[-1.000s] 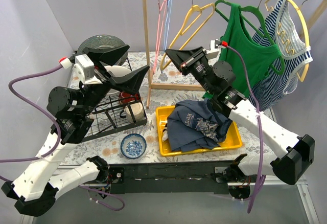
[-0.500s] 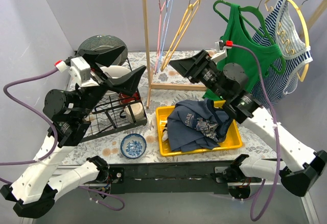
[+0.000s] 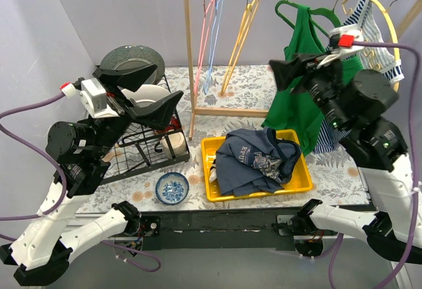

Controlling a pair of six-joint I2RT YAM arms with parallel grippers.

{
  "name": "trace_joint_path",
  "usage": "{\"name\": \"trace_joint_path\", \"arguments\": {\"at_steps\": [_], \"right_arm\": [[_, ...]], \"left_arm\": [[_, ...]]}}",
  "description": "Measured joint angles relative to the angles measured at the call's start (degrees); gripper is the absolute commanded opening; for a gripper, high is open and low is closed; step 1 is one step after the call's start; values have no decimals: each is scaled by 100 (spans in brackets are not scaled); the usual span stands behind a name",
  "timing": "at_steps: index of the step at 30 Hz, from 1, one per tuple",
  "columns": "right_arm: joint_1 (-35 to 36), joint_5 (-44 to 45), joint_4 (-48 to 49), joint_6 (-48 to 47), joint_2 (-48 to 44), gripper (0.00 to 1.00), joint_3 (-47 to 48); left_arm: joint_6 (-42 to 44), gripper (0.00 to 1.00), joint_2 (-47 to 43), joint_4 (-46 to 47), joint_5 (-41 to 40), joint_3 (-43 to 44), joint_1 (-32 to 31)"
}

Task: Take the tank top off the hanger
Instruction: Pick up the hanger from the clothesline.

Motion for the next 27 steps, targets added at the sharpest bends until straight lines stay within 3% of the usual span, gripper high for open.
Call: {"name": "trace_joint_path", "arguments": {"at_steps": [6,10,14,16,22,27], "right_arm": [[-63,1716,-319,-1648,483,81,1294],[-219,2194,-435,-2286,782,85,1690],[-861,2168,-831,-2520,1198,86,2076],[-1432,1862,-1191,-2487,1493,86,2365],[-3958,-280,-2144,-1912,1910,83,2529],[-5101,-1829,-2459,-1523,1867,78,2223]], "left_arm": [[-52,98,-39,-210,17,24,0],[-66,98,-101,-282,17,63,0],[-59,98,-181,-315,11,63,0],[-50,98,-208,-326,9,63,0],[-20,98,-219,-356,-2,63,0],[-17,98,-238,-437,-13,52,0]]}}
